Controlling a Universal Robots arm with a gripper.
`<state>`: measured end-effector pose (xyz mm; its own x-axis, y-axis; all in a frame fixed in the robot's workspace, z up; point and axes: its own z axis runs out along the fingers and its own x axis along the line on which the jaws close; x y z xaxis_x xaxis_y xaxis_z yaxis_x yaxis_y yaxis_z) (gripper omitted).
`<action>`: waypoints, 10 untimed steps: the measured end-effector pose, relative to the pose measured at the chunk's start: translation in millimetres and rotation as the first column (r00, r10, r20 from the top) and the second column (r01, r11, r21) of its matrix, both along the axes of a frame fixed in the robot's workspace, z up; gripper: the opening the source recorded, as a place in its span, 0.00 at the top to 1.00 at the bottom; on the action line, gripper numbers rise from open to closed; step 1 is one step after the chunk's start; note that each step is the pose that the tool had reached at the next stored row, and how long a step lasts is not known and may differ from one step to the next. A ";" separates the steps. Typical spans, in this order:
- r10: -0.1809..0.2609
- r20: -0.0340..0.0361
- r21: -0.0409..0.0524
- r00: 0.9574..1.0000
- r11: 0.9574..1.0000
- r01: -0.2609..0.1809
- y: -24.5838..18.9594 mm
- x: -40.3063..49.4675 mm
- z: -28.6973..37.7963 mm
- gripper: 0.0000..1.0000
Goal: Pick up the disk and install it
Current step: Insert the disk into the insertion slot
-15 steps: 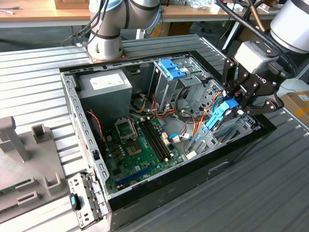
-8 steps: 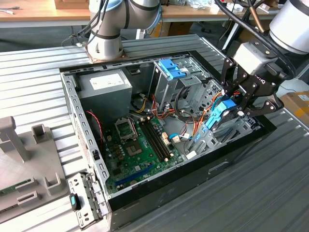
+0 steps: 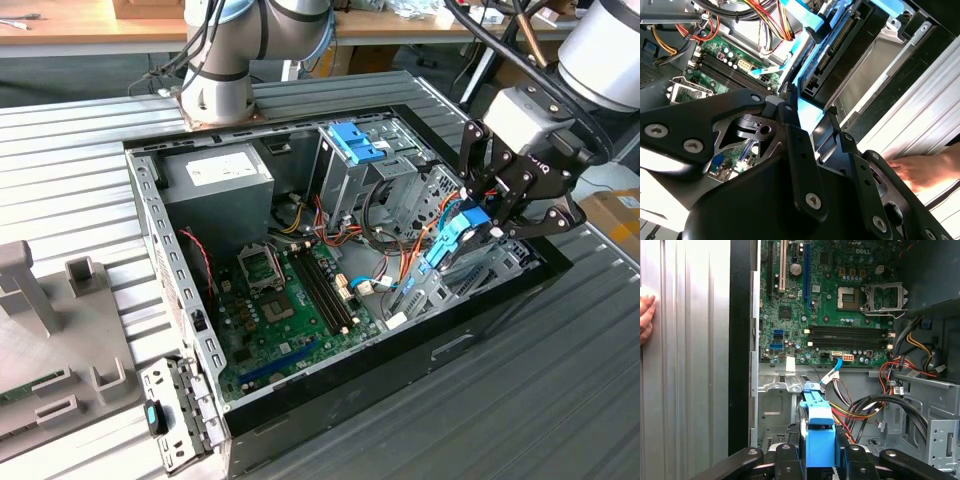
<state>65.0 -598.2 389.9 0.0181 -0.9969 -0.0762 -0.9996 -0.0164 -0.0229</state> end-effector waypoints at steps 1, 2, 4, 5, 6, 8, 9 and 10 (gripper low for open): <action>0.000 0.000 0.000 1.000 1.000 0.000 0.0 0.0 0.0 0.64; 0.000 0.000 0.000 1.000 1.000 0.000 0.0 0.0 -0.1 0.64; 0.000 0.000 0.000 1.000 1.000 0.000 0.0 0.0 0.0 0.64; 0.000 0.000 0.000 1.000 1.000 0.000 -0.1 0.0 9.7 0.64; 0.000 0.000 0.000 1.000 1.000 0.000 0.0 0.0 18.4 0.64; 0.000 0.000 0.000 1.000 1.000 0.000 0.0 0.0 26.4 0.64; 0.000 0.000 0.000 1.000 1.000 0.000 0.0 0.0 34.2 0.64; 0.000 0.000 0.000 1.000 1.000 0.000 0.0 0.0 45.6 0.64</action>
<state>65.0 -598.2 435.5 0.0181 -0.9969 -0.0761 -0.9996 -0.0164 -0.0231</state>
